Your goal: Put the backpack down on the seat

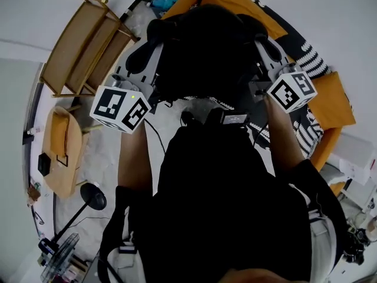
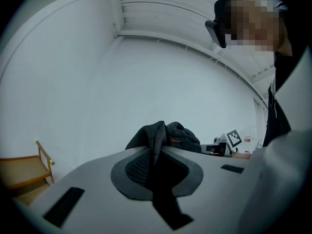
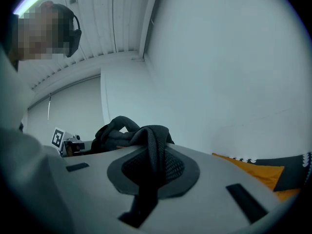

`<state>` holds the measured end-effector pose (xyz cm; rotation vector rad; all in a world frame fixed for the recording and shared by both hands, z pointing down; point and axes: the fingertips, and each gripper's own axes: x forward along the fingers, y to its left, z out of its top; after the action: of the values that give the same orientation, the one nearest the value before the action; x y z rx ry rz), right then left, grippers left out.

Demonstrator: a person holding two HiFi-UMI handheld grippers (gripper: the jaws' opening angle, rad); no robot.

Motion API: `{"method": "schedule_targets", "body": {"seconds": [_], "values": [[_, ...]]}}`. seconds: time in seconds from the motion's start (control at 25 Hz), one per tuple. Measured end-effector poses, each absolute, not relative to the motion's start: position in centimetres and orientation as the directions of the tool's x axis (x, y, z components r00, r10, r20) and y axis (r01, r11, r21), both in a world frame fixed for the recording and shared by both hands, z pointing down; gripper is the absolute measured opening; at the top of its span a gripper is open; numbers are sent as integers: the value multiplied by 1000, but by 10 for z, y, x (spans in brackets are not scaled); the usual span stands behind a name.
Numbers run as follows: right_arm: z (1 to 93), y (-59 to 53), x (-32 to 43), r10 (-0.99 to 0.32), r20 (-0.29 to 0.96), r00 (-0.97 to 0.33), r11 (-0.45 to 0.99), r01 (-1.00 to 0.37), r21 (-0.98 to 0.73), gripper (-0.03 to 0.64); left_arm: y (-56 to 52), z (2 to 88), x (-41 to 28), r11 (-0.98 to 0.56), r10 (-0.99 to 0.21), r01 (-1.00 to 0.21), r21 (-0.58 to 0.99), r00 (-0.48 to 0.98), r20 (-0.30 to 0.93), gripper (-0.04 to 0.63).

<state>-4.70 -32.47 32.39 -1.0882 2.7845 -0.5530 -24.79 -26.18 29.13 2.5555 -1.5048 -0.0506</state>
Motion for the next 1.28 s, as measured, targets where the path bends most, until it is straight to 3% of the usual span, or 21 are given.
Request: {"method": "schedule_targets", "body": {"seconds": [0.44, 1.28], "values": [[348, -385, -56, -680, 72, -729, 655, -649, -388, 48, -328, 321, -258, -484, -856, -847, 219, 511, 82, 37], [510, -540, -69, -576, 253, -778, 633, -620, -465, 48, -471, 497, -258, -398, -786, -840, 369, 520, 336, 37]]}}
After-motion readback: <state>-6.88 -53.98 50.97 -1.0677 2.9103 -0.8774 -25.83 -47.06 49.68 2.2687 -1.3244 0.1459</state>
